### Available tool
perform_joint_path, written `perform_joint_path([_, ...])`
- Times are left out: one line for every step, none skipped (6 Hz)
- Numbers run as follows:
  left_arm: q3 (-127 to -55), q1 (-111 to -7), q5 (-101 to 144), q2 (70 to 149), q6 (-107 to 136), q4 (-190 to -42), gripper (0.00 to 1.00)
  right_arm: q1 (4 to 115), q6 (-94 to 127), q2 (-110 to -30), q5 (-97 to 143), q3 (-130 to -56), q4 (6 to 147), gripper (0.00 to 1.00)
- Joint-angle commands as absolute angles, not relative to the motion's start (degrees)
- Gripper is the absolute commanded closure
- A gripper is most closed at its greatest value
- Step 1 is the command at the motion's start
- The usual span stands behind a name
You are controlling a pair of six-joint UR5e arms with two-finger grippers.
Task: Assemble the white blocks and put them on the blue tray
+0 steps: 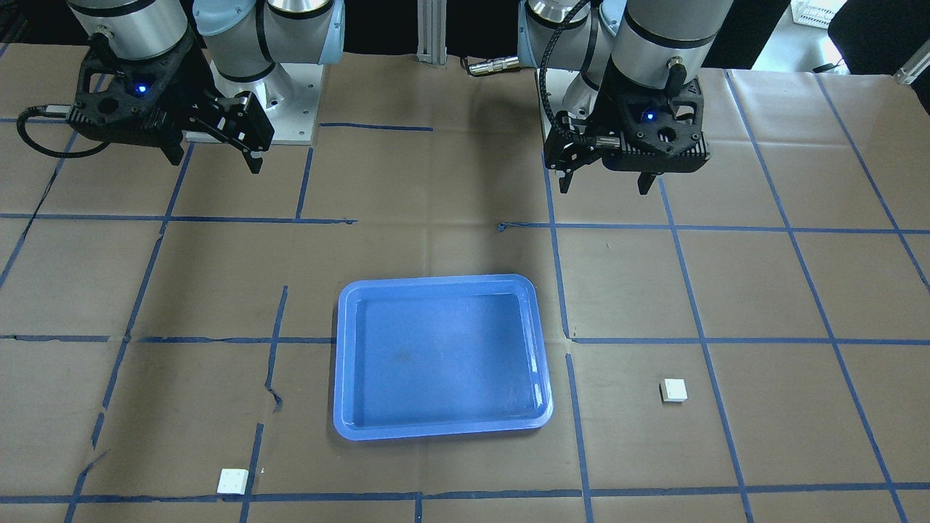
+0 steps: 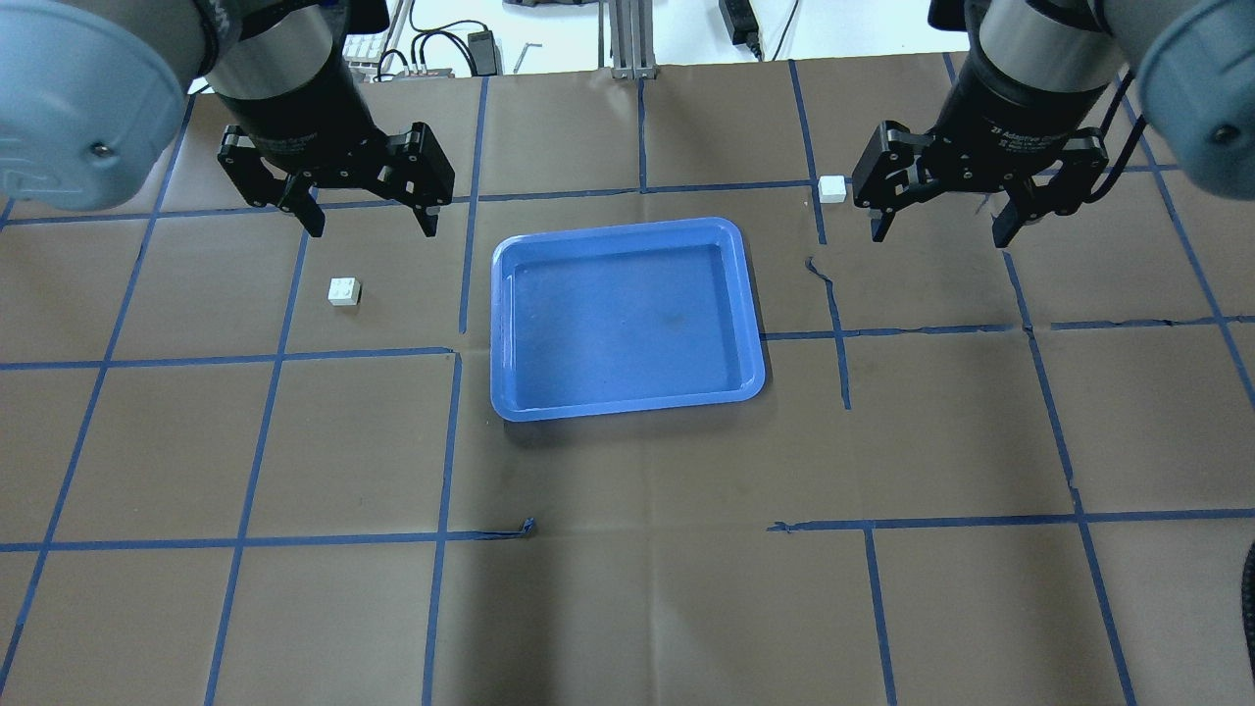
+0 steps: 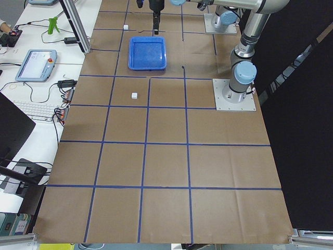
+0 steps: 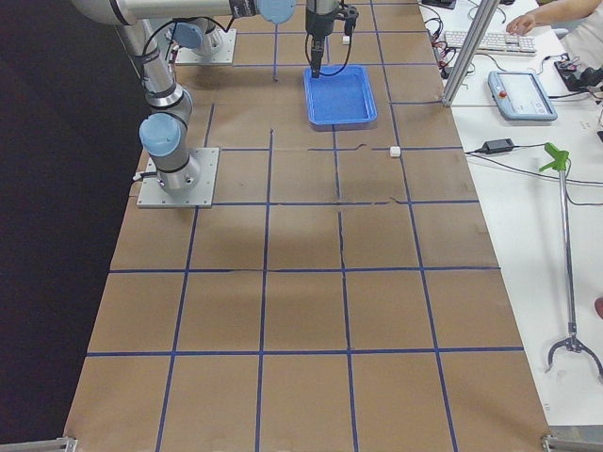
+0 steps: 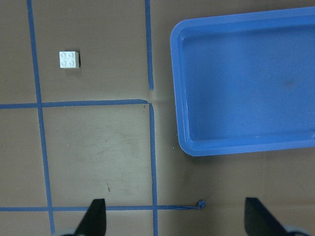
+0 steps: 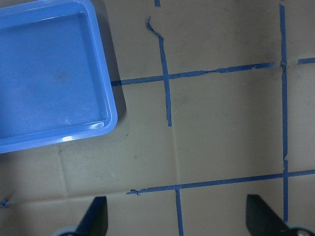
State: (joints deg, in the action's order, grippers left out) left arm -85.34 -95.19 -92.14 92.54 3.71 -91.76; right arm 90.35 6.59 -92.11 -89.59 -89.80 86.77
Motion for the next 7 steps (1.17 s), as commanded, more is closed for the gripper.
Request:
perform_joint_path([-85.34,-95.19,-92.46,92.46,3.69,-91.76,0.01,90.44,6.59,-92.11,-89.73,-89.82,86.75,0.0])
perform_joint_path([-85.34,-95.19,-92.37,92.46,3.69,-91.76,0.01,90.44,6.59,-92.11,-89.65,-89.82,86.75,0.0])
perform_joint_path([-85.34,-95.1,-92.55,92.11,3.69,-91.76,0.01,90.44,6.68,-92.11,-89.56,-89.82,86.75,0.0])
perform_joint_path([-85.25,-91.27,-93.24,91.5,2.73,-91.76,0.01,90.44,6.68,-92.11,-89.82,-89.65,86.75,0.0])
perform_joint_path([-85.34,-87.23,-92.9,92.63,0.11,-91.58,0.01,90.44,6.07,-92.02,-89.74,-89.74,86.84,0.0])
perform_joint_path([-85.69,-83.1,-92.9,95.25,-1.57,-87.67,0.01,90.44,4.5,-92.02,-89.56,-89.65,86.92,0.0])
perform_joint_path([-85.43,-79.4,-92.81,99.1,-4.63,-86.84,0.01,90.44,-3.0,-92.02,-89.56,-89.56,86.92,0.0])
